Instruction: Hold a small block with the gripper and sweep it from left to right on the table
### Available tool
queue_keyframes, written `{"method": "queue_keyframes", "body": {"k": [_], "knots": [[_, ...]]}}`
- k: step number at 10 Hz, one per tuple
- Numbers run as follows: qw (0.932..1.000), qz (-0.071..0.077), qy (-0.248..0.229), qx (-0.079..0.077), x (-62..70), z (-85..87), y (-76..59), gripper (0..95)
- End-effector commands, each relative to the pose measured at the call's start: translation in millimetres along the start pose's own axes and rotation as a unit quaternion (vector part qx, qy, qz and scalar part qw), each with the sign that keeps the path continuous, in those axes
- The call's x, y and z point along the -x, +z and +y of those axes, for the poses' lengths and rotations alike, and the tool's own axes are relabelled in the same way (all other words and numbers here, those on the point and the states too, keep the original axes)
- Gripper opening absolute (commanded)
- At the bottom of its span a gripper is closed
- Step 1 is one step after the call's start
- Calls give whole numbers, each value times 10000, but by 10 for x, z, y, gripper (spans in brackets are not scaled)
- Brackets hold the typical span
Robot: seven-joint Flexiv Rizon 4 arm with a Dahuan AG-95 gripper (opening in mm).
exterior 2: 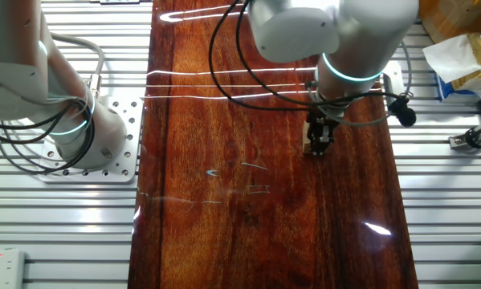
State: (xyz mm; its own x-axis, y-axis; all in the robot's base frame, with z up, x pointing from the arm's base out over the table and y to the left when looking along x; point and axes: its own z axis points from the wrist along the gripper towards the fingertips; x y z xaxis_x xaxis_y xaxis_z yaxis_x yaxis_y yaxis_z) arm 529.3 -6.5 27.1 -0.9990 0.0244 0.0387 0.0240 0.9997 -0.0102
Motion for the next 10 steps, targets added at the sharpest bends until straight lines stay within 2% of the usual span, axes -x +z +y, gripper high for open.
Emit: {"method": "queue_keyframes", "body": {"k": [1,2,3,5,6,7,8,9,10], "knots": [[9999,93,-12,-56,-27,1,199,0],[10000,80,0,-32,-78,0,208,0],[9999,-122,21,66,-96,3,213,0],[10000,-66,-15,-41,-148,9,228,0],[10000,-41,9,31,-183,10,237,0],[10000,-1,-17,-51,-227,11,247,0],[9996,-275,-68,-96,-258,13,259,0],[9999,-128,-35,-54,-274,25,271,0],[9999,-124,-28,-56,-296,48,292,0]]}}
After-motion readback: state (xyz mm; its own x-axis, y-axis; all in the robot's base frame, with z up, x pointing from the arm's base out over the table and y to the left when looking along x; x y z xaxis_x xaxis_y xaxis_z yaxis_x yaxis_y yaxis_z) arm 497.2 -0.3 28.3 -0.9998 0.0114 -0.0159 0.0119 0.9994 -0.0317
